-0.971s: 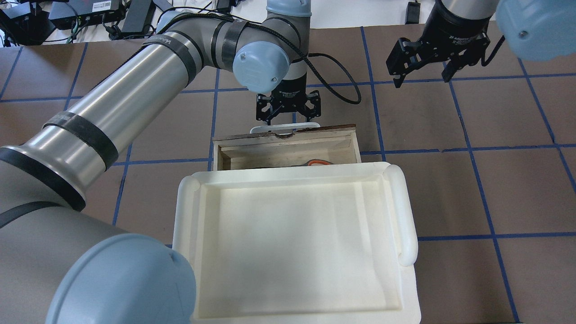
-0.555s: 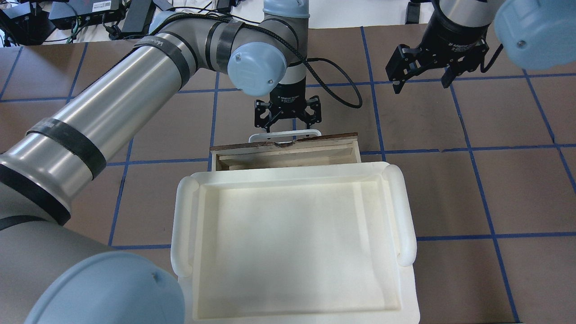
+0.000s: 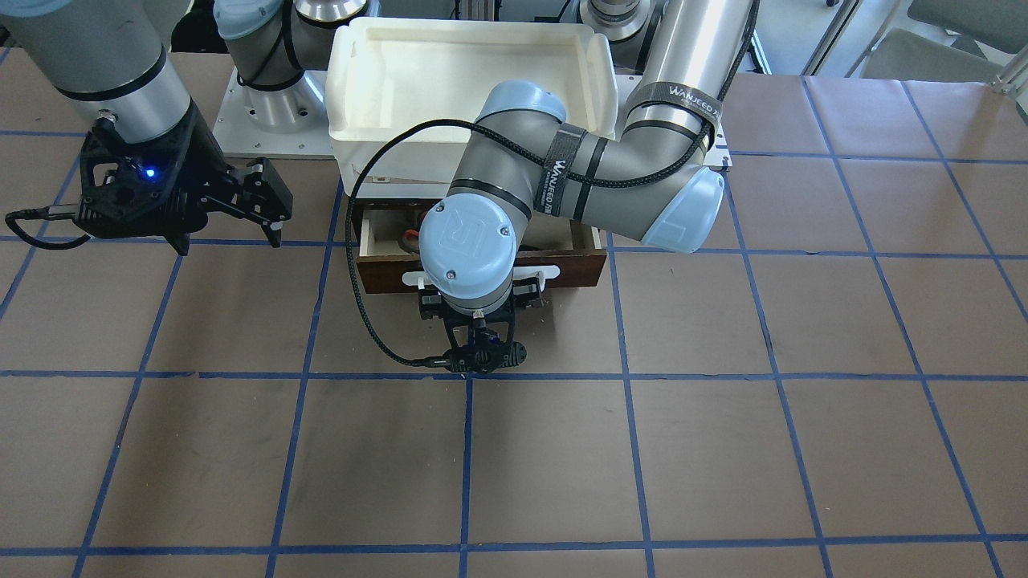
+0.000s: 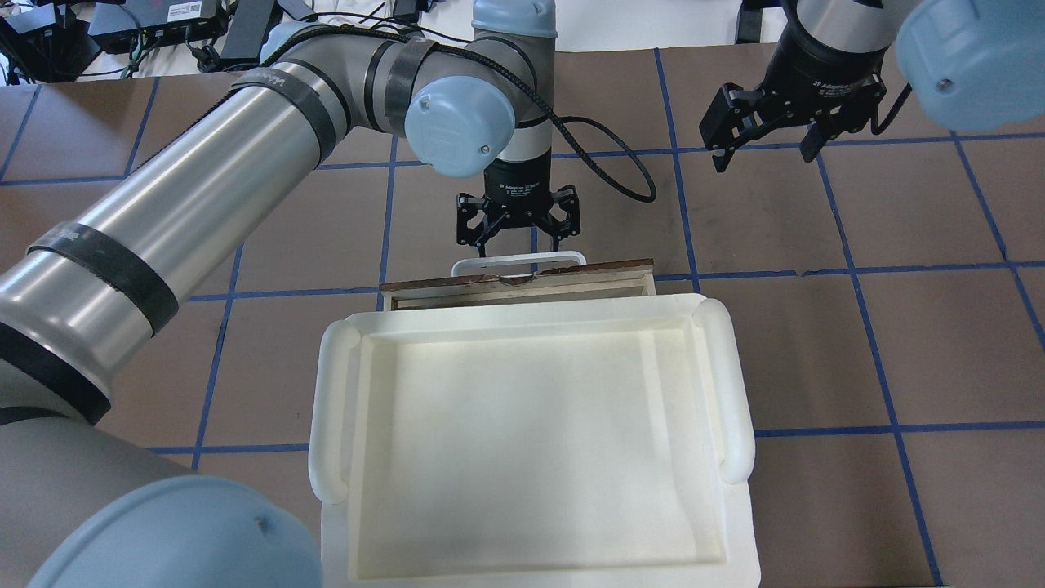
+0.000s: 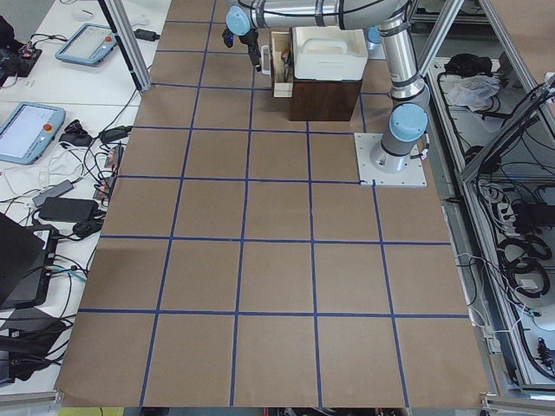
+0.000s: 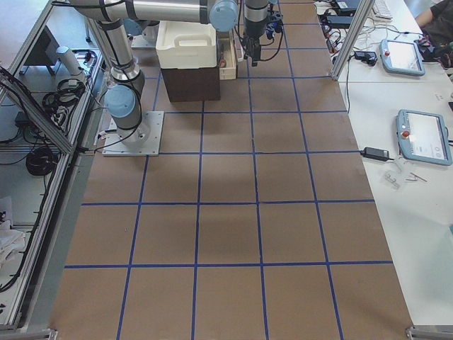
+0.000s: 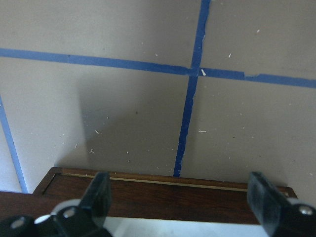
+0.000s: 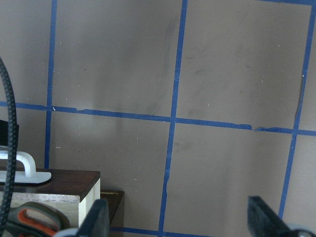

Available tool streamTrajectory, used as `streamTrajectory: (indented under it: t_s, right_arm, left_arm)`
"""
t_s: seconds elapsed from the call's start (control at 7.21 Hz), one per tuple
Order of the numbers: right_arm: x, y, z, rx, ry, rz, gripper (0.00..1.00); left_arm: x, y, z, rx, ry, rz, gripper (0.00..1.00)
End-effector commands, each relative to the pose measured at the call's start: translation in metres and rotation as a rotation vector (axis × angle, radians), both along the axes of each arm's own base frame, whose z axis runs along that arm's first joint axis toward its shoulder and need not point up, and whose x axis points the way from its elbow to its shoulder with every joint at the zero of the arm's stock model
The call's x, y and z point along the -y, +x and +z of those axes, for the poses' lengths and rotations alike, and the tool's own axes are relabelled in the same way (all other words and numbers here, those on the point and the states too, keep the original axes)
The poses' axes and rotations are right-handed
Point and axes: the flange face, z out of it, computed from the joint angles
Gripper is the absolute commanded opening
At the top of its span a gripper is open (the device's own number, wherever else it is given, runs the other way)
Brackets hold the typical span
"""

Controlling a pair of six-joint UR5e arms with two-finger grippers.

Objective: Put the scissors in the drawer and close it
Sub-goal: 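Push the drawer front with the left gripper away from the robot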

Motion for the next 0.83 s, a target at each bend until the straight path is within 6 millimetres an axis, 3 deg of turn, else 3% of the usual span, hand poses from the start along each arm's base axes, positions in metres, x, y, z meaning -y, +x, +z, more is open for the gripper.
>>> streamTrajectory:
  t_s: [0.0, 0.69]
  right_arm:
    - [0.000, 0.000, 0.000, 0.000, -0.003, 0.001, 1.00]
    - [0.000, 0.000, 0.000, 0.000, -0.002, 0.004, 0.99]
  left_arm:
    - [-0.012, 0.004, -0.008, 0.011, 0.027, -0.008, 1.00]
    - [-0.070, -0.019, -0.002, 0.027, 0.055, -0.079, 1.00]
